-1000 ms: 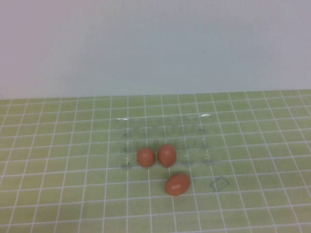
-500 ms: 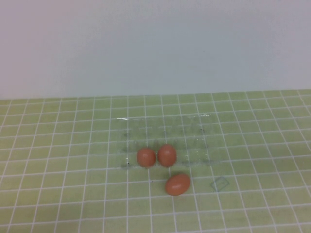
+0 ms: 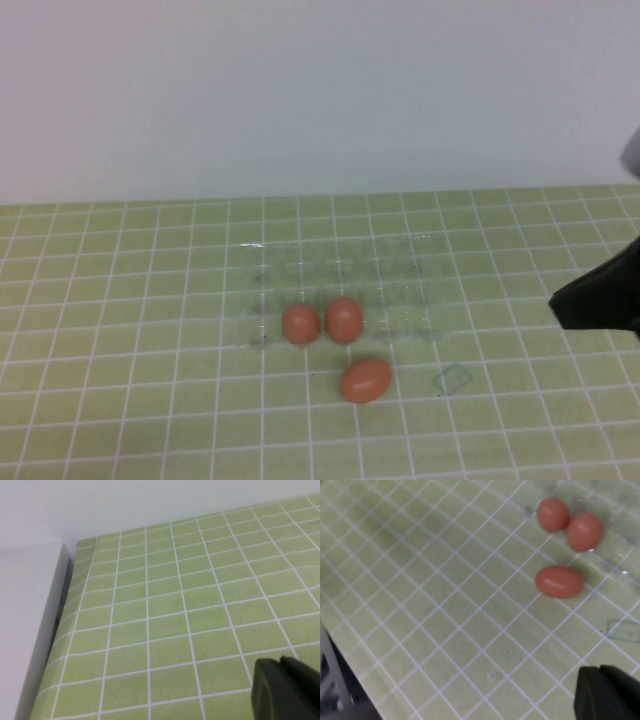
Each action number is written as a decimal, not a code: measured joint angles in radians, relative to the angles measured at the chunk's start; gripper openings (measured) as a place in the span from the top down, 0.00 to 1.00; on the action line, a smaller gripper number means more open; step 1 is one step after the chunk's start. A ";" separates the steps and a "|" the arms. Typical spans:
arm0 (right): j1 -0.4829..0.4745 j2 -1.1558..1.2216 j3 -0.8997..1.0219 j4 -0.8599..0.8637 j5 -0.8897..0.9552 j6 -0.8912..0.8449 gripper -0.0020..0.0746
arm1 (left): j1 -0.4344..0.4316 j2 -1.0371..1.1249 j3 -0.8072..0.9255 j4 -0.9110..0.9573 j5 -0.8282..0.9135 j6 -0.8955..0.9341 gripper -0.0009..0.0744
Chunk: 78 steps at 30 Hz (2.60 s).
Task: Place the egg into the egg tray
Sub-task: Pick up the egg
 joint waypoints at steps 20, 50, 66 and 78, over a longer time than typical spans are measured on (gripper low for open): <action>0.396 0.499 -0.305 -0.440 -0.124 -0.579 0.98 | 0.000 0.000 0.000 0.000 0.000 0.000 0.99; 0.527 0.747 -0.308 -0.616 -0.308 -0.472 0.21 | 0.000 0.000 0.000 0.000 0.000 0.000 0.99; 0.527 0.846 -0.308 -0.709 -0.360 -0.405 0.21 | 0.000 0.000 0.000 0.000 0.000 0.000 0.99; 0.527 0.864 -0.312 -0.729 -0.385 -0.328 0.47 | 0.000 0.000 0.000 0.000 0.000 0.000 0.99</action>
